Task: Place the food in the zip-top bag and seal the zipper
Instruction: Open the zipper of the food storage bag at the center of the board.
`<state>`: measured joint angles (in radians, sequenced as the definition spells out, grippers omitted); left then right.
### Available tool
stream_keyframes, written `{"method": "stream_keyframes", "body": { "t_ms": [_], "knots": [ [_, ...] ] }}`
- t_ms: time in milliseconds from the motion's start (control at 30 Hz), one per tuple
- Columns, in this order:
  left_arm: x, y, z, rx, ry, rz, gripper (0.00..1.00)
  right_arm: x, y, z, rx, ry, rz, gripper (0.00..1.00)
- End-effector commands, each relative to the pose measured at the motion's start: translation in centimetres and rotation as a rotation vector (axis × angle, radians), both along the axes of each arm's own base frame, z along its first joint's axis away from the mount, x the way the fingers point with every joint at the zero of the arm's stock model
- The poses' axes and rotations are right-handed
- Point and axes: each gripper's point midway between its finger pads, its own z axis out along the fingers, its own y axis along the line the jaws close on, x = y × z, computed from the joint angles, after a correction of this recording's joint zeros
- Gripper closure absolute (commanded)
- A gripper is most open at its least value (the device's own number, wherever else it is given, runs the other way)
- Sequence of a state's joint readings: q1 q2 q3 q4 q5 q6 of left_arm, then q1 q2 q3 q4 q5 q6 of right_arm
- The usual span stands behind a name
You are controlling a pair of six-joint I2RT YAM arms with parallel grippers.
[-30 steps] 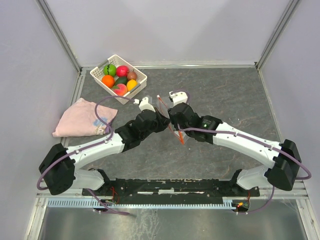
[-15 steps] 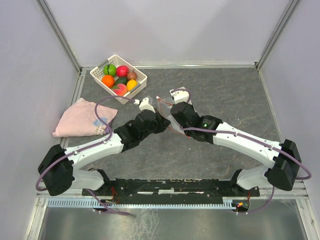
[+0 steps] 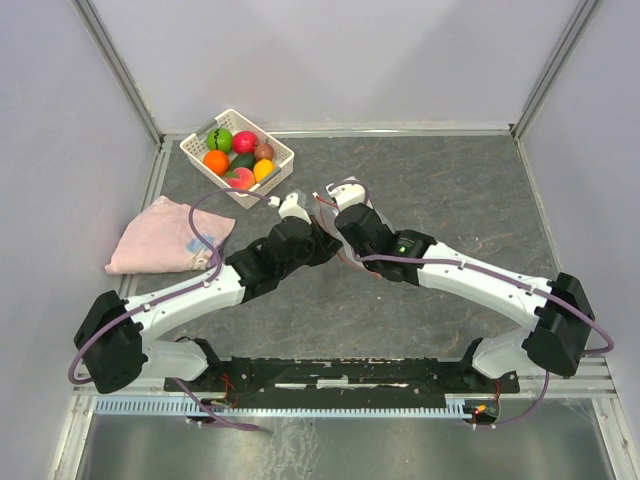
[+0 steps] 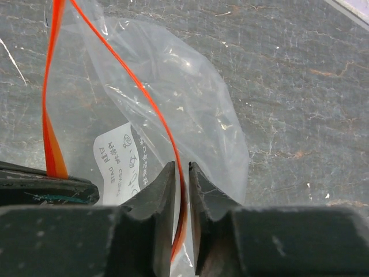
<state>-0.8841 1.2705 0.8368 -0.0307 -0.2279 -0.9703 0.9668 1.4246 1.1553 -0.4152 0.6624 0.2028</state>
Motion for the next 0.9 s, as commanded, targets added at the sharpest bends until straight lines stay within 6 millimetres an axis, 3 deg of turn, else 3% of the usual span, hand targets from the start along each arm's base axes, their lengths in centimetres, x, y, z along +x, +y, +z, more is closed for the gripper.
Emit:
{"method": "stream_keyframes", "body": {
  "t_ms": [0,133,400,700,867],
  "knots": [
    [0.1,-0.1,3.3,-0.019,-0.075,-0.021,0.97,1.0,-0.1,3.5,0.030,-0.091,-0.026,0.84],
    [-0.1,0.4,2.4,0.018,-0.061,-0.016,0.97,1.2,-1.4,5.6,0.027,-0.154,-0.060,0.95],
    [-0.6,1.6,0.0,0.106,-0.018,-0.013,0.97,1.3,-4.9,8.9,-0.025,-0.268,-0.158,0.98],
    [-0.6,1.4,0.3,0.146,-0.031,-0.050,0.97,1.4,-8.7,9.0,-0.035,-0.278,-0.239,0.99],
    [-0.3,0.4,1.9,0.121,-0.067,-0.082,0.97,1.2,-8.3,8.2,-0.012,-0.238,-0.206,0.99]
  ]
}}
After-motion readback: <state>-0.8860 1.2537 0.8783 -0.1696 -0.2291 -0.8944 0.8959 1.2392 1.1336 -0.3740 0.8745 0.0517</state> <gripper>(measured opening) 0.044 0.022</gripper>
